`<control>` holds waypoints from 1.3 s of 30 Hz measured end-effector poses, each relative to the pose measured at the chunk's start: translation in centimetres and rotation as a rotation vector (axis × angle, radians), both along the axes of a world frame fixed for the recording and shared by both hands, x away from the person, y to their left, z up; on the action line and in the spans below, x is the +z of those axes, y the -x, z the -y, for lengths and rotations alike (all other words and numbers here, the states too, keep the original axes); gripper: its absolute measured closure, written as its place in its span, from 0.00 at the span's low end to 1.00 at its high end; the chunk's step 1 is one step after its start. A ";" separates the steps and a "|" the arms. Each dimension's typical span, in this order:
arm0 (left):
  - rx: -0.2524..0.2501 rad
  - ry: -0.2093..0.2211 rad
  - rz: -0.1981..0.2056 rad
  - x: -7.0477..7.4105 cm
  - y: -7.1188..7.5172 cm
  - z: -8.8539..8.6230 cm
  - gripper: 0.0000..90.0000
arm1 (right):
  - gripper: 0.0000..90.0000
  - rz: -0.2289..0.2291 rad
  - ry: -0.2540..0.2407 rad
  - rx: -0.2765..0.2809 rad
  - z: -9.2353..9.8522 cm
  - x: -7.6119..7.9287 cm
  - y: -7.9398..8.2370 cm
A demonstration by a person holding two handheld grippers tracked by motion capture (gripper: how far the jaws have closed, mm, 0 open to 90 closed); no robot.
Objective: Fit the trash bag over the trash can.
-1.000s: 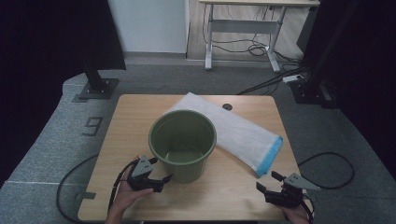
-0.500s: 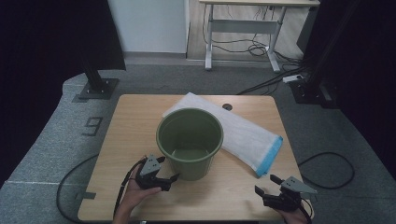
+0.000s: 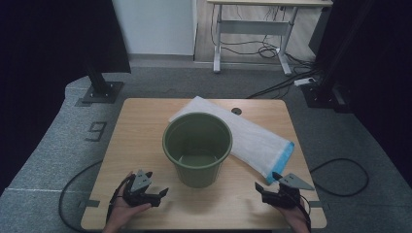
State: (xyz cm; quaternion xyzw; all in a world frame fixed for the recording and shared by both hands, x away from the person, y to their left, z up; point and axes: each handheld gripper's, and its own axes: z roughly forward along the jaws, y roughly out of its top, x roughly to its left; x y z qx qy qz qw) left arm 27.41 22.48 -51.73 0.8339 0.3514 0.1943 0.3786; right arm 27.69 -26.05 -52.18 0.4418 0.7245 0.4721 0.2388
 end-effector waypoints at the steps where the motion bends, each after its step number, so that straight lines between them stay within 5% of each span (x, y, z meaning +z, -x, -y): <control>1: 0.000 0.000 0.000 0.0 0.0 0.0 0.16 | 0.18 -0.004 -0.001 -0.003 -0.5 0.1 -0.7; 6: 0.047 -0.008 -0.015 -1.2 0.8 -2.0 0.17 | 0.24 -0.021 0.051 0.000 -3.3 0.8 -3.9; 7: 0.078 -0.009 -0.023 -1.6 0.7 -2.5 0.17 | 0.25 -0.041 0.073 -0.006 -4.6 1.3 -5.9; 12: 0.101 0.005 -0.020 -1.6 0.2 -2.6 0.18 | 0.31 -0.056 0.113 -0.046 -6.7 1.9 -9.6; 15: 0.111 -0.001 -0.035 -2.1 -0.1 -2.7 0.18 | 0.36 -0.102 0.133 -0.050 -8.0 1.1 -11.8; 18: 0.122 0.011 -0.070 -2.5 -0.4 -3.2 0.18 | 0.38 -0.120 0.145 -0.055 -8.3 0.3 -12.4; 22: 0.142 0.054 -0.067 -2.3 -0.8 -3.9 0.18 | 0.40 -0.175 0.148 -0.058 -8.6 -0.9 -12.9; 25: 0.148 0.049 -0.069 -2.3 -0.8 -4.0 0.18 | 0.45 -0.168 0.204 -0.045 -9.2 -1.1 -12.8; 28: 0.149 0.046 -0.075 -2.5 -0.7 -4.1 0.18 | 0.57 -0.171 0.238 -0.061 -9.1 -1.3 -12.9; 32: 0.161 0.055 -0.081 -2.5 -0.9 -4.3 0.18 | 0.68 -0.207 0.196 -0.072 -8.3 -1.3 -13.3; 36: 0.165 0.057 -0.084 -2.5 -0.9 -4.4 0.18 | 0.74 -0.232 0.205 -0.055 -8.1 -1.4 -13.4; 39: 0.170 0.050 -0.085 -2.5 -0.9 -4.5 0.18 | 0.89 -0.238 0.247 -0.037 -8.2 -1.5 -13.3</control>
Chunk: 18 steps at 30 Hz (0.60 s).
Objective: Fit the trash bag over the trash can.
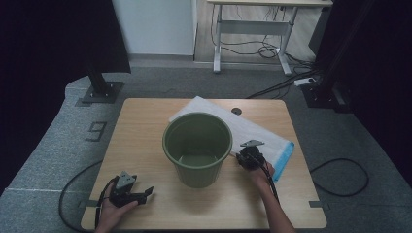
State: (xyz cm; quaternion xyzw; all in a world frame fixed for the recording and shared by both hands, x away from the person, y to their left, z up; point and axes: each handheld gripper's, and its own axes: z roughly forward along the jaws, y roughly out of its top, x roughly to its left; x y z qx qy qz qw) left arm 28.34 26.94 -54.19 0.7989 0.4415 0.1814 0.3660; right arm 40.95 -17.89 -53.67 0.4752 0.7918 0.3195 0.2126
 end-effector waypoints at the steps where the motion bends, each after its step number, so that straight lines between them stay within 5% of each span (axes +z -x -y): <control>1: 0.005 -0.004 0.000 0.0 0.0 0.0 0.18 | 0.89 0.000 0.000 0.000 0.0 0.0 0.0; 4: 0.024 0.004 -0.005 0.0 -0.2 -0.3 0.18 | 0.99 0.001 0.016 0.009 0.3 0.3 0.3; 8: 0.027 0.004 -0.006 0.0 -0.2 -0.5 0.18 | 0.99 0.003 0.008 0.023 1.1 0.7 1.1; 18: 0.048 -0.001 -0.015 0.0 -0.4 -0.7 0.18 | 0.99 0.028 0.022 0.068 6.2 0.7 6.5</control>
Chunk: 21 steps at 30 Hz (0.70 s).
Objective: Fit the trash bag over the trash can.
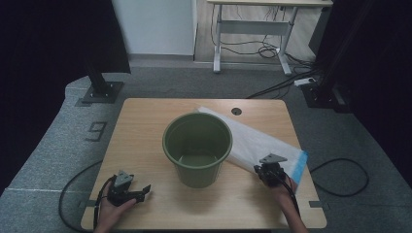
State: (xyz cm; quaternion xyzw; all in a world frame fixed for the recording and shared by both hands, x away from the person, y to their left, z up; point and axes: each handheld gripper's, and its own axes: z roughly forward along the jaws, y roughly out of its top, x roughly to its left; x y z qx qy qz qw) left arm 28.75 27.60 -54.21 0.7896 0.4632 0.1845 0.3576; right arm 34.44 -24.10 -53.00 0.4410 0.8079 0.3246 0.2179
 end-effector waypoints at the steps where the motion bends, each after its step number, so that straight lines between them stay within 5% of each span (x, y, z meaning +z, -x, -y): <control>1: 0.000 0.000 0.000 0.0 0.0 0.0 0.18 | 0.99 0.000 0.000 0.000 0.0 0.0 0.0; 7: 0.009 -0.003 0.002 0.0 0.0 0.0 0.18 | 0.99 0.008 0.006 -0.002 3.0 0.0 3.5; 15: 0.000 -0.012 -0.012 -0.1 0.0 0.1 0.18 | 0.98 -0.004 0.009 -0.024 5.7 0.0 5.6; 17: -0.003 -0.013 -0.015 -0.1 0.0 0.1 0.18 | 0.90 0.000 -0.003 -0.028 5.9 0.1 5.8; 18: -0.006 -0.018 -0.013 -0.1 0.0 0.2 0.18 | 0.73 0.024 -0.019 -0.016 5.5 0.3 5.8; 19: -0.006 -0.018 -0.013 -0.1 0.0 0.2 0.18 | 0.73 0.024 -0.019 -0.016 5.5 0.3 5.8; 20: -0.011 -0.025 -0.014 -0.1 0.0 0.3 0.18 | 0.59 0.060 -0.029 0.005 4.2 0.7 5.6; 21: -0.011 -0.025 -0.014 -0.1 0.0 0.3 0.18 | 0.59 0.060 -0.029 0.005 4.2 0.7 5.6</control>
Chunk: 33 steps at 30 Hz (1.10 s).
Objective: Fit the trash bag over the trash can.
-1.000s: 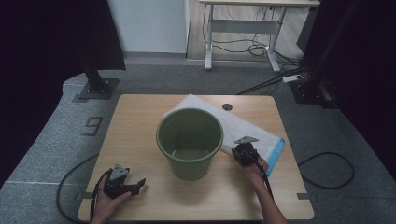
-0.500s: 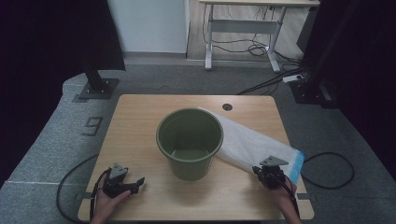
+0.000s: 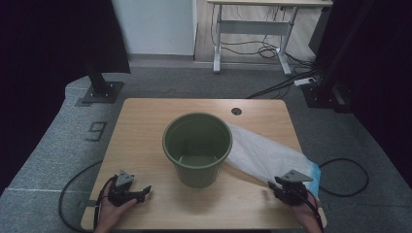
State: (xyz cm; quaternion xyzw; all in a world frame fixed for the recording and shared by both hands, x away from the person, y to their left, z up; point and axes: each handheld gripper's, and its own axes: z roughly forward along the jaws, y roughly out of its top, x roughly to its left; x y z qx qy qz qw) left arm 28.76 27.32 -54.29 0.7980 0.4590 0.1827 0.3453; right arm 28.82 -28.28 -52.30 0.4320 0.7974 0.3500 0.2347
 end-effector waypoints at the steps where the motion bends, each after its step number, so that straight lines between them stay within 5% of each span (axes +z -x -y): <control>1: -0.003 -0.010 -0.001 0.0 0.0 0.1 0.18 | 0.51 0.013 -0.002 0.037 -1.9 0.4 -0.7; 2: -0.003 -0.010 -0.001 0.0 0.0 0.1 0.18 | 0.51 0.013 -0.002 0.037 -1.9 0.4 -0.7; 7: -0.007 -0.023 0.003 0.0 0.1 0.2 0.18 | 0.45 0.047 -0.007 0.101 -8.1 0.7 -3.9; 15: -0.014 -0.021 -0.002 0.0 0.2 0.2 0.18 | 0.51 0.047 -0.032 0.124 -11.3 -0.3 -7.1; 21: -0.016 -0.027 0.001 0.0 0.2 0.2 0.18 | 0.47 0.005 -0.016 0.113 -12.6 -1.3 -9.0; 33: -0.014 -0.025 -0.002 0.0 0.2 0.2 0.18 | 0.53 -0.015 0.022 0.070 -13.3 -2.4 -10.1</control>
